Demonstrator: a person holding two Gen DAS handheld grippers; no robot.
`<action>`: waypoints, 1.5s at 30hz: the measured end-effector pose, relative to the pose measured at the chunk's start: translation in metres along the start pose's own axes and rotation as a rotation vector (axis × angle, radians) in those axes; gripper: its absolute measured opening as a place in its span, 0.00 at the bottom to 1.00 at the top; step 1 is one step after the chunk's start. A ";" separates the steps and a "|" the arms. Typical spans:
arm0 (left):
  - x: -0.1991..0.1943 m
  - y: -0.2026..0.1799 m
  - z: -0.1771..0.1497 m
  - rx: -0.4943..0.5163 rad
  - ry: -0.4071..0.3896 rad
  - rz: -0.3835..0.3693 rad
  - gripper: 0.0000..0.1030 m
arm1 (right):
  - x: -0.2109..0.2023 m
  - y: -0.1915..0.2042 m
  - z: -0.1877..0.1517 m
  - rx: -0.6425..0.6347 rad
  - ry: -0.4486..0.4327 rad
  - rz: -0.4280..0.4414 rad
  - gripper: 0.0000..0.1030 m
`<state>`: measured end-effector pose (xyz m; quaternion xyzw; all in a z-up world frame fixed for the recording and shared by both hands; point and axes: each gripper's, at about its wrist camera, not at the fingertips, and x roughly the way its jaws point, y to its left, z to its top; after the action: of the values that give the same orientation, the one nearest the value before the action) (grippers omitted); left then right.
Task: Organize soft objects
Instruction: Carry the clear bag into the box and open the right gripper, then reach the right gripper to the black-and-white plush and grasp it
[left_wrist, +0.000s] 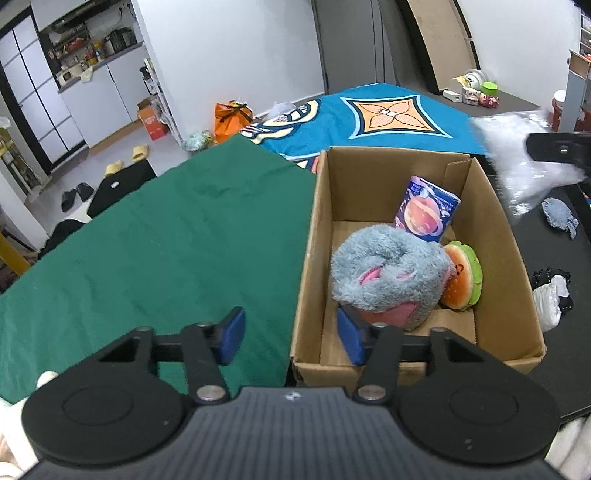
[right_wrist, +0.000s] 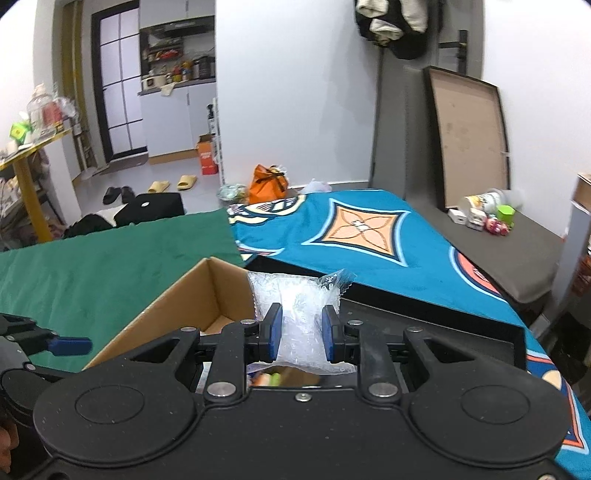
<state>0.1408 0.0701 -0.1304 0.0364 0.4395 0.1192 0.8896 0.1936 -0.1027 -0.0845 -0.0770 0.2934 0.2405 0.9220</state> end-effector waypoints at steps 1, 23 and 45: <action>0.001 0.001 0.000 -0.006 0.002 -0.004 0.41 | 0.002 0.004 0.001 -0.007 0.002 0.005 0.22; 0.007 0.020 -0.004 -0.110 0.024 -0.088 0.16 | 0.018 0.060 0.015 -0.131 0.002 0.097 0.55; -0.003 0.007 -0.002 -0.013 0.013 -0.018 0.30 | -0.023 -0.006 -0.026 -0.001 0.077 0.028 0.57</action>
<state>0.1357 0.0763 -0.1279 0.0259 0.4449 0.1145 0.8879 0.1668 -0.1241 -0.0929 -0.0827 0.3296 0.2503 0.9066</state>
